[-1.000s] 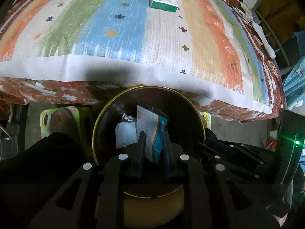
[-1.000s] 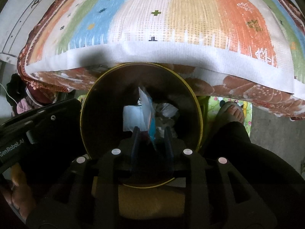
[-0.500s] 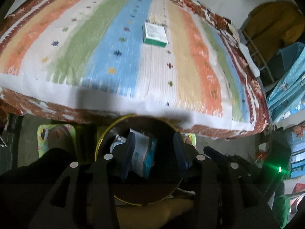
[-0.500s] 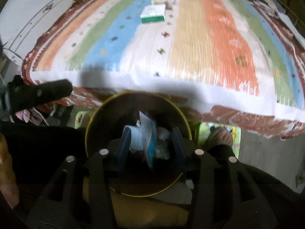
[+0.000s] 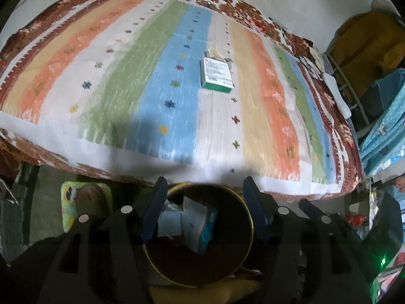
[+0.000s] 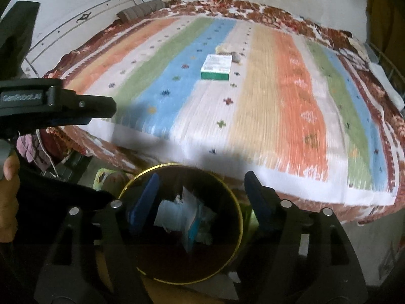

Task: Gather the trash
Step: 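Move both open tools from the bin to the green-and-white box on the sheet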

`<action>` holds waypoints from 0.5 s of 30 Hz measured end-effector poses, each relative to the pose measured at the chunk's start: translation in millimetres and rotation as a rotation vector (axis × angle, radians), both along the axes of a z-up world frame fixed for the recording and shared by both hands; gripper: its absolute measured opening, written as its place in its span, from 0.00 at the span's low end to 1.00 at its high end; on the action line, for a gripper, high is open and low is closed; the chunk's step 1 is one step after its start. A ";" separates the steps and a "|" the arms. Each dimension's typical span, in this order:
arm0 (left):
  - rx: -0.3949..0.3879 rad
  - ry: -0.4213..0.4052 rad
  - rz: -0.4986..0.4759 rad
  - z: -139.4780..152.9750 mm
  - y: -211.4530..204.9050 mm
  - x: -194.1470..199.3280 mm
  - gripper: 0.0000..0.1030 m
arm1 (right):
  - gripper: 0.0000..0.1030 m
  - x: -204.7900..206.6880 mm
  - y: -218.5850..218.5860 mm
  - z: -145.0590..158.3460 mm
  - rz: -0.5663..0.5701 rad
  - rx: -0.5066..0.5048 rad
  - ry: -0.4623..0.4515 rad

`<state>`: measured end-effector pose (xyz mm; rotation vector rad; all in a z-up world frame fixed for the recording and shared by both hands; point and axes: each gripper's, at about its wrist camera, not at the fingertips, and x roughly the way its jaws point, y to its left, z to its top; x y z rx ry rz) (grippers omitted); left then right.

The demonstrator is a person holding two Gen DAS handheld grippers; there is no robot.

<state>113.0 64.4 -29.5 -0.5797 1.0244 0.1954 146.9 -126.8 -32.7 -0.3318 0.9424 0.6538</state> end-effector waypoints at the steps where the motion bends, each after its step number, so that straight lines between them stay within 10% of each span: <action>1: 0.009 -0.003 0.005 1.8 2.2 2.1 0.61 | 0.70 2.1 1.7 2.0 0.007 0.002 -0.004; 15: 0.052 -0.056 0.079 18.1 37.1 57.5 0.70 | 0.84 36.1 35.0 13.6 0.019 0.045 -0.053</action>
